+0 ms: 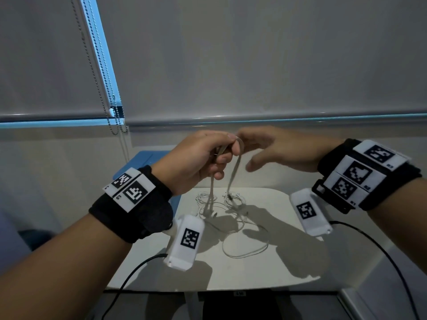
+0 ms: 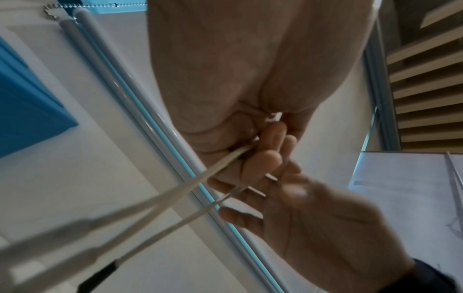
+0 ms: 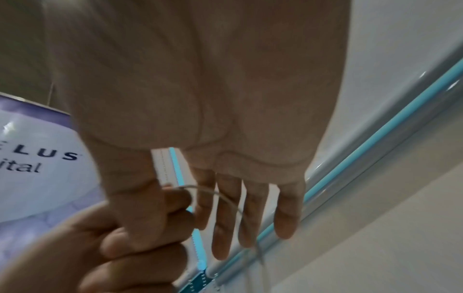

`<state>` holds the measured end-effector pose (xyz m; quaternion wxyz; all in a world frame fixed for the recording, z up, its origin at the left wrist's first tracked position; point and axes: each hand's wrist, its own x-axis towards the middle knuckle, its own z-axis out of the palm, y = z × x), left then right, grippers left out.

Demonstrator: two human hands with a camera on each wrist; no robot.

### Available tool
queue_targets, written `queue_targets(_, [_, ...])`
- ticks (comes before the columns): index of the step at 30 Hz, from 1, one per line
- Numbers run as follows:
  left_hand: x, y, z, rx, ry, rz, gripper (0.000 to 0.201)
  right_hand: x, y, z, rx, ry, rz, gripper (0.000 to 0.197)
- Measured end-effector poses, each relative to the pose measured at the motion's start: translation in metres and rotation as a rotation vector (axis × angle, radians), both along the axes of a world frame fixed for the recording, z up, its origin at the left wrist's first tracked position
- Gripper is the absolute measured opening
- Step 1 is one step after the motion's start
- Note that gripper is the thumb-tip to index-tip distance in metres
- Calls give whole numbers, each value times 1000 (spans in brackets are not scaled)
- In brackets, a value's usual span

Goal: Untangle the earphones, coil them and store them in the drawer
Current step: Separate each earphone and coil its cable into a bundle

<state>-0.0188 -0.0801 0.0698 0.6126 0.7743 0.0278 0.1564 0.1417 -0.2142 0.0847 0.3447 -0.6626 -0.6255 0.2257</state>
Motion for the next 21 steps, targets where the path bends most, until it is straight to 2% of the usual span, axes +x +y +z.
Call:
queue_targets(3, [0,3,0,-20,-6,24,32,-15,12,2,94,68,32,12])
queue_targets(4, [-1,4,0,-30,-9,31,33,-16,16,2,102,73,12,12])
queue_targets(7, [-5,7,0,-47,-1,43,35,-12,21,-1,110,90,-41,29])
queue_targets(14, [-9,12,-10,-74,26,44,46,4,17,-15,117,116,-189,33])
queue_targets(21, [-8,20,-10,-306,-110,-52,35,2,14,-33,81,-26,-143,35])
